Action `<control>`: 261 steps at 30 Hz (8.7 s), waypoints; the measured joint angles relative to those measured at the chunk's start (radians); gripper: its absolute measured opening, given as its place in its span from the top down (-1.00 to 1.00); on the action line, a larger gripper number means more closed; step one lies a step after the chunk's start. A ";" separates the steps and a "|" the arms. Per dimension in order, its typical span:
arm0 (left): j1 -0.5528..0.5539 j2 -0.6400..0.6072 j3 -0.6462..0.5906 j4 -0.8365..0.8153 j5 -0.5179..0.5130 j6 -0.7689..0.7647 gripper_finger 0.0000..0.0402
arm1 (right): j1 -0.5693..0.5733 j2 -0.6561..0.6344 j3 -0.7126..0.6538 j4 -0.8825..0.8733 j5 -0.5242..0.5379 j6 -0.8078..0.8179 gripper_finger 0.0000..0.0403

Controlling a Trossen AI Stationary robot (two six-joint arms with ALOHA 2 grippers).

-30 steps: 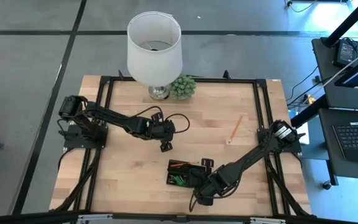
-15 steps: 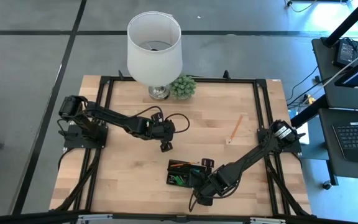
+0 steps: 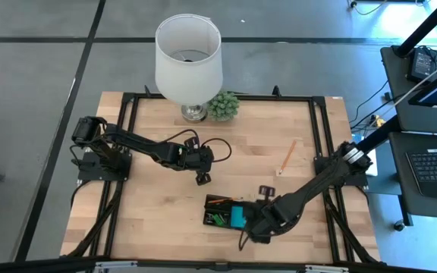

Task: Pick and place office supplies into organizer
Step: Put the orange pencil into the desk organizer

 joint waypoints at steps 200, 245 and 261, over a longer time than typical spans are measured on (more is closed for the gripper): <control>0.119 0.324 0.002 0.421 0.381 0.471 0.98 | -0.305 -0.308 -0.766 0.562 0.117 -0.255 0.12; 0.119 0.324 0.000 0.424 0.398 0.452 0.98 | -0.119 -0.729 -1.123 1.114 0.142 -0.312 -0.04; 0.119 0.324 0.000 0.424 0.398 0.446 0.98 | -0.253 -0.729 -1.122 0.914 0.168 -0.345 -0.04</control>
